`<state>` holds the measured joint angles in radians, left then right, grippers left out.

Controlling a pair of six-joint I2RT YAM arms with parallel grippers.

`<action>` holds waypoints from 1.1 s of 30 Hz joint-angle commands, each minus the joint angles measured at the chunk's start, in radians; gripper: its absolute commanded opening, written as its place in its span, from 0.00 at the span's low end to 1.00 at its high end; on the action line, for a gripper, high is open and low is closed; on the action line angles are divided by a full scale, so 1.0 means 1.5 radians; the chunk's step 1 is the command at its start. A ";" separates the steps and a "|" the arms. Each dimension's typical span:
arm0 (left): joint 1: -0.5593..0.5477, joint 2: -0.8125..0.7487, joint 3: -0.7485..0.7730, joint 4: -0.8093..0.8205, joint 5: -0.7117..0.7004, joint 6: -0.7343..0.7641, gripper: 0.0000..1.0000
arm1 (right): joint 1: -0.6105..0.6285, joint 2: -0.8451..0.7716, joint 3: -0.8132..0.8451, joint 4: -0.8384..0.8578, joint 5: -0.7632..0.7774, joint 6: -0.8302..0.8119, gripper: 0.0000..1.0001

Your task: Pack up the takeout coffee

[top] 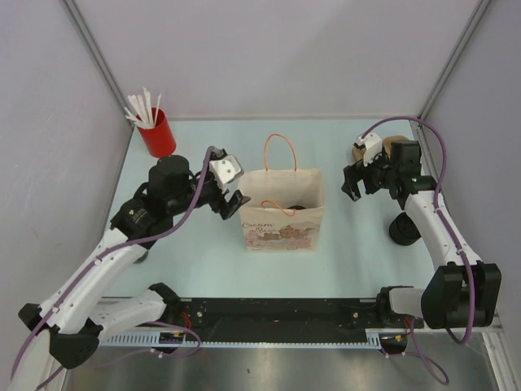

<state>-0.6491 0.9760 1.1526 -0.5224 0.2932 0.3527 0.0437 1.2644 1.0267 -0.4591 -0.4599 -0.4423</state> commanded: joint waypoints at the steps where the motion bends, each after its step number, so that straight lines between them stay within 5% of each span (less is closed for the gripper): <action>1: 0.023 -0.027 0.029 0.020 -0.034 0.002 0.86 | -0.004 -0.004 0.000 -0.002 -0.005 -0.005 1.00; 5: 0.053 -0.043 0.026 0.037 -0.048 -0.009 0.99 | -0.004 -0.002 0.000 -0.003 -0.006 -0.005 1.00; 19: 0.309 0.059 0.032 0.094 -0.001 -0.126 0.99 | -0.010 -0.008 0.000 -0.006 -0.017 -0.003 1.00; 33: 0.585 0.128 0.054 0.127 0.169 -0.230 0.99 | -0.024 -0.055 0.000 0.051 0.043 0.088 1.00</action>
<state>0.1551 1.2053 1.1736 -0.3885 0.4175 0.0723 0.0196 1.2457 1.0256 -0.4522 -0.4488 -0.4000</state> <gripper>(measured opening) 0.994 0.994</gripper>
